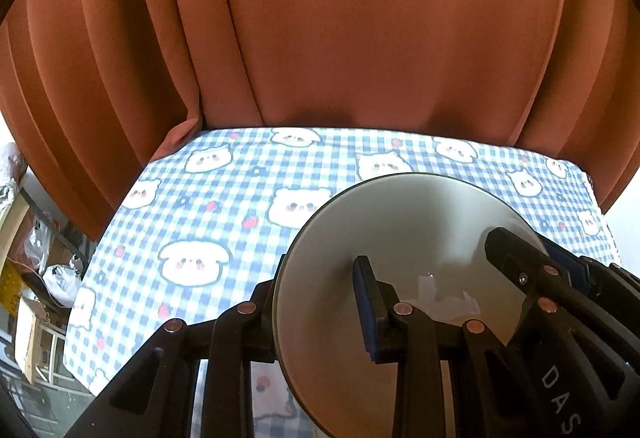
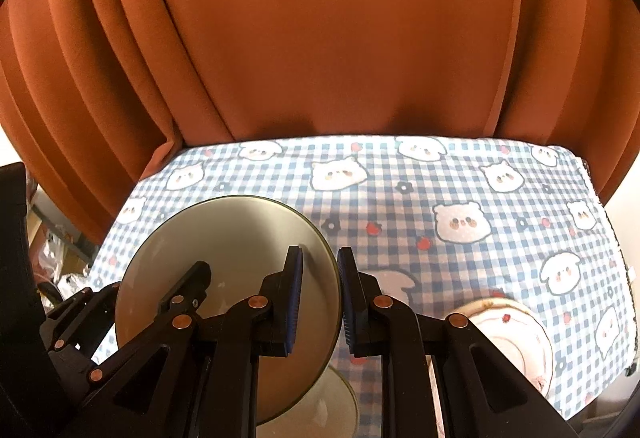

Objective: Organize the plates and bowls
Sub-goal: 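Lift the small bowl with both grippers and carry it to the other bowl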

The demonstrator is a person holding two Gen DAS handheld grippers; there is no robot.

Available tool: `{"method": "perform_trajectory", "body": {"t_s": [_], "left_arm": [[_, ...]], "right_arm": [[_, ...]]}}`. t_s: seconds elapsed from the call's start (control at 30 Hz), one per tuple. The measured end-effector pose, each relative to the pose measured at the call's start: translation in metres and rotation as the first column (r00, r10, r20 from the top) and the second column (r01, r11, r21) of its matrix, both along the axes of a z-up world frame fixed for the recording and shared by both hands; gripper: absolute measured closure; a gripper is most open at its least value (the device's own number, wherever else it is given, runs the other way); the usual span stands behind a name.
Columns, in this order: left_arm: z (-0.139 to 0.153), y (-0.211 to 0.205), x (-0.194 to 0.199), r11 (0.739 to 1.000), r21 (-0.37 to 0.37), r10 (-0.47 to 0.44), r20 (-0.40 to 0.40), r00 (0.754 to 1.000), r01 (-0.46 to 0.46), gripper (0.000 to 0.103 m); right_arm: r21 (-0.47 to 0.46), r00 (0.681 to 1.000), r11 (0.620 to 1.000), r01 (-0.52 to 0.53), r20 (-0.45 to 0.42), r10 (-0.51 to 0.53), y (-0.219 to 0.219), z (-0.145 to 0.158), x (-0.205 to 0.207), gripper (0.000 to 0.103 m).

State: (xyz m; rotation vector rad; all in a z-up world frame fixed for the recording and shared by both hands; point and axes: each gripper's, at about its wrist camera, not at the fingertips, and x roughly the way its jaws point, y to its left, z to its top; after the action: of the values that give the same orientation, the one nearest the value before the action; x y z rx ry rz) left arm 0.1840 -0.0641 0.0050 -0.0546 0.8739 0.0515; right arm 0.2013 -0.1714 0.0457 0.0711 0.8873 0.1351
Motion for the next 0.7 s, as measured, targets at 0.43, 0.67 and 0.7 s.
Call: {"method": "perform_trajectory", "body": {"t_s": [0.43, 0.67, 0.7], "left_arm": [[-0.029, -0.012, -0.042, 1.0, -0.012, 0.0, -0.042, 0.999, -0.001, 0.075], [-0.047, -0.018, -0.052, 1.0, -0.015, -0.01, -0.085, 0.996, 0.008, 0.075], [-0.05, -0.018, -0.052, 1.0, -0.015, -0.012, -0.092, 0.996, 0.011, 0.075]], "right_arm": [[0.0, 0.999, 1.0, -0.022, -0.038, 0.022, -0.014, -0.028, -0.041, 0.082], [-0.015, 0.996, 0.999, -0.034, -0.082, 0.033, -0.012, -0.045, -0.05, 0.082], [-0.016, 0.995, 0.999, -0.035, -0.091, 0.033, -0.012, -0.048, -0.051, 0.082]]}}
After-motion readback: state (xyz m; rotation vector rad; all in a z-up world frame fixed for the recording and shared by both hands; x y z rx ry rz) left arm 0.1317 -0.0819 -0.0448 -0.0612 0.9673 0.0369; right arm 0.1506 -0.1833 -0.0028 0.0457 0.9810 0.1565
